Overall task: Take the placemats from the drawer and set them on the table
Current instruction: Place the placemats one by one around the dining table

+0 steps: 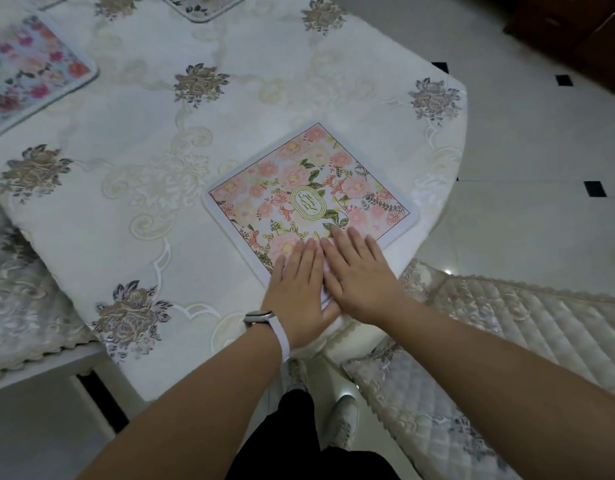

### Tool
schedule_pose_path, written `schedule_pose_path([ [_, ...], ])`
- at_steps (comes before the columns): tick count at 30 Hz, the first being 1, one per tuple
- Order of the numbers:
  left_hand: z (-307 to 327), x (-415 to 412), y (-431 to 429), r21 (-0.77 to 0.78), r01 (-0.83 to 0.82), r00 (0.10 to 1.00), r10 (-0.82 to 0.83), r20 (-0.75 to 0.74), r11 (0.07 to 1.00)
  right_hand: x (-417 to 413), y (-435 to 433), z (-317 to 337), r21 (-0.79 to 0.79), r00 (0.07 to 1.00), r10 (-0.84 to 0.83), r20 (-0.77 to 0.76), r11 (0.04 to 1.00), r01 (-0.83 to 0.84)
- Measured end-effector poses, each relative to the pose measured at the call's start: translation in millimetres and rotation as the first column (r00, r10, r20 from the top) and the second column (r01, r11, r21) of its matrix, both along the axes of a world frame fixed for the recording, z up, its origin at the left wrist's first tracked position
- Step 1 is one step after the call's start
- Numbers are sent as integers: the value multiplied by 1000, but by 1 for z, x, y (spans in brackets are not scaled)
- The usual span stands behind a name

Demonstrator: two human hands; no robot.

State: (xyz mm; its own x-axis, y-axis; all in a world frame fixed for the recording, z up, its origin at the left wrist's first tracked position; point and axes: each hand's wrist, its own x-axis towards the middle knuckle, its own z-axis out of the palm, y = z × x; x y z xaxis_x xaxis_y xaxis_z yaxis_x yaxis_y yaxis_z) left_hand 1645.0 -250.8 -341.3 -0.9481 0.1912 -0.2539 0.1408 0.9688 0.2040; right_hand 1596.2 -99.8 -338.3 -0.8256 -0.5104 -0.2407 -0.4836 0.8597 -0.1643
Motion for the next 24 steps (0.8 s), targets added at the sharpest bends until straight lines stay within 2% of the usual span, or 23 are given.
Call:
schedule_pose_path([
  [4, -1, -27, -15, 2, 93, 996, -93, -10, 996, -27, 5, -3, 8, 998, 54, -36, 999, -54],
  [11, -3, -98, -38, -9, 116, 992, -116, -48, 993, -82, 2, -3, 23, 997, -70, -25, 997, 70],
  [18, -6, -152, -75, -23, -42, 998, 41, -51, 999, -124, 8, 0, 29, 964, -265, 24, 964, 265],
  [24, -2, -150, -115, -9, -140, 990, 139, -31, 990, -122, 25, 7, 35, 915, -400, 61, 917, 398],
])
